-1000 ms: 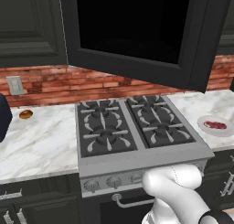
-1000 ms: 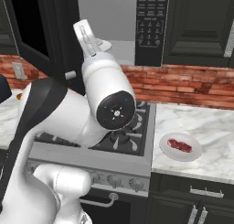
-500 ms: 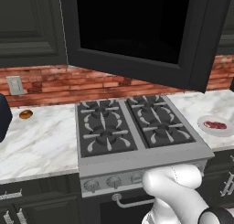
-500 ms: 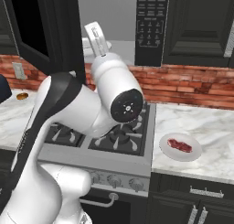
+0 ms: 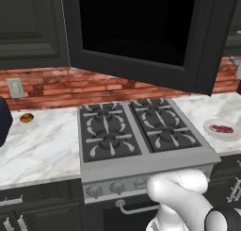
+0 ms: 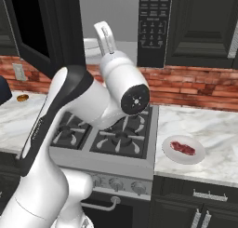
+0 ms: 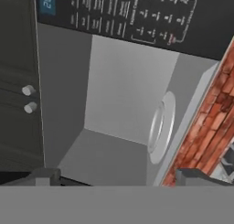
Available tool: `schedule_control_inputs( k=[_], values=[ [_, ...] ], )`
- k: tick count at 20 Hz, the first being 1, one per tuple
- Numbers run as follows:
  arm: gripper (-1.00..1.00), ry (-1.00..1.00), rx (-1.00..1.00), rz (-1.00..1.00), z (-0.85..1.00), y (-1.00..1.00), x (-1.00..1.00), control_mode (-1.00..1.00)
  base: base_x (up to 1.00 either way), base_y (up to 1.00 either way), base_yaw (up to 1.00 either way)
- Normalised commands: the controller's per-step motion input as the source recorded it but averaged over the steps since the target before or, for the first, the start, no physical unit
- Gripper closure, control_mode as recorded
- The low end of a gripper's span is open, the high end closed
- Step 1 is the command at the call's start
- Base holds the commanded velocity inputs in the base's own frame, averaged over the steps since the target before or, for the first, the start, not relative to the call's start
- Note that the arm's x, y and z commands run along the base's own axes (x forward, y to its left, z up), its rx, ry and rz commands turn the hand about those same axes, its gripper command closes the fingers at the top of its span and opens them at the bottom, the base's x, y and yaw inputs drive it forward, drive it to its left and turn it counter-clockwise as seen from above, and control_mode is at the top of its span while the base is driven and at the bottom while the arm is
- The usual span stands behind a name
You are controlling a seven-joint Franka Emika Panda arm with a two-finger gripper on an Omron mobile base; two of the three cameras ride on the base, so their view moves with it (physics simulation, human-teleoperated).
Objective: Pick the steak from the counter and place it in the microwave. Then turn on the microwave.
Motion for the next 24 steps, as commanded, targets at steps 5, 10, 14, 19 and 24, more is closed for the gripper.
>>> schedule_control_inputs(
  k=[5, 10, 14, 19, 24],
  values=[
    [-1.0, 0.07, 0.01, 0.08, -0.12, 0.0, 0.32, -1.0, 0.0, 0.0, 0.0],
    [-1.0, 0.05, 0.02, 0.05, -0.07, 0.06, 0.31, -1.0, 0.0, 0.0, 0.0],
    [-1.0, 0.0, 0.01, 0.03, -0.03, 0.03, 0.33, -1.0, 0.0, 0.0, 0.0],
    [-1.0, 0.0, 0.0, 0.02, -0.03, 0.0, 0.28, -1.0, 0.0, 0.0, 0.0],
    [-1.0, 0.0, 0.0, 0.07, -0.03, 0.01, 0.21, -1.0, 0.0, 0.0, 0.0]
  ],
)
